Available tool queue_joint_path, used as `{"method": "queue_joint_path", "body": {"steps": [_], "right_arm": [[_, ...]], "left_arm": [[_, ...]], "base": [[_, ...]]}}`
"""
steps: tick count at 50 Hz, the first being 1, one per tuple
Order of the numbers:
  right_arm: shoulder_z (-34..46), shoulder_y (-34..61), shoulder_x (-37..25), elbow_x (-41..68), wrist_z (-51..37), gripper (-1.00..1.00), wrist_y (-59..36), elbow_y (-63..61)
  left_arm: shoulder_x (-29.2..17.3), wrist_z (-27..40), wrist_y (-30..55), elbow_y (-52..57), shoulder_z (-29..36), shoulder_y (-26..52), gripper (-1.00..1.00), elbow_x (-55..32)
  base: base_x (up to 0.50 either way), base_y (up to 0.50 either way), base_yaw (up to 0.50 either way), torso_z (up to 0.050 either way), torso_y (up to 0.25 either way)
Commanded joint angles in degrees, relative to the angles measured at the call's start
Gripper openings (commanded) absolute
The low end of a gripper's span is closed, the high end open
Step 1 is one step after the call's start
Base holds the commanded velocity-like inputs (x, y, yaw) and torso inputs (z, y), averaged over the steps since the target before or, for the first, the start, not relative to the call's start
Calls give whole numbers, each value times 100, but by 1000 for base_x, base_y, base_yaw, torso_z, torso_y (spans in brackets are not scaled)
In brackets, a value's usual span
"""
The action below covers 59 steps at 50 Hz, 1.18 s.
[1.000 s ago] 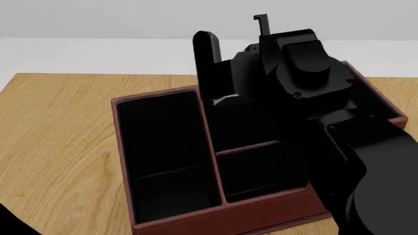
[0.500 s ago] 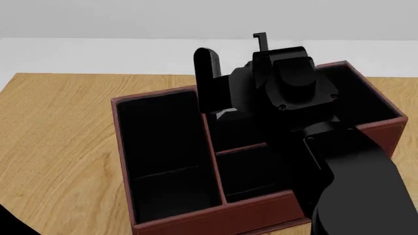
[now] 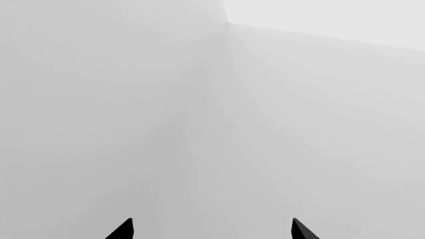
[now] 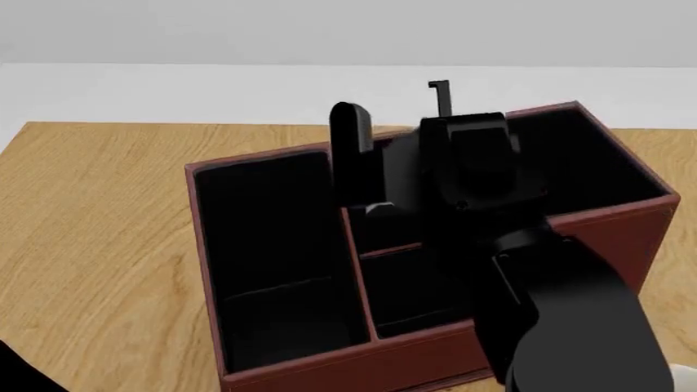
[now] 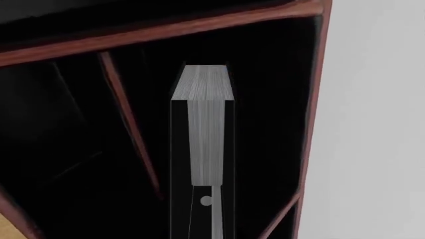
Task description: Pick up the book and place it in the front compartment of the caddy.
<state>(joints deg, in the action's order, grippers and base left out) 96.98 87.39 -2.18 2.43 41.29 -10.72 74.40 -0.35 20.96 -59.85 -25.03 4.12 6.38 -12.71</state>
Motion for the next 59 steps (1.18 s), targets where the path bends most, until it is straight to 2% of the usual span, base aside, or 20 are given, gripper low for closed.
{"method": "queue_joint_path", "body": {"steps": [1,12,19,20,59], "right_arm": [[-46,-77,-15,-241,-293,-100,-53,59],[39,-188,45,-288,-454,-100,-26,59],[69,-168,127,-300,-886,-100,-233,59],[54,-155,138,-289,-985,100,-302,59],[54,-60,138,-243,-1307,100,-262,59]], "left_arm": [[-24,121,12,-14,20,0,100,70],[-67,222,24,-14,73,-2,100,110],[-68,268,28,-13,72,-3,100,120],[-68,280,29,-13,71,-3,100,124],[-12,193,2,-9,5,-1,100,57]], "base": [[0,0,0,0,0],[0,0,0,0,1],[0,0,0,1,1],[0,0,0,0,0],[0,0,0,0,0]]}}
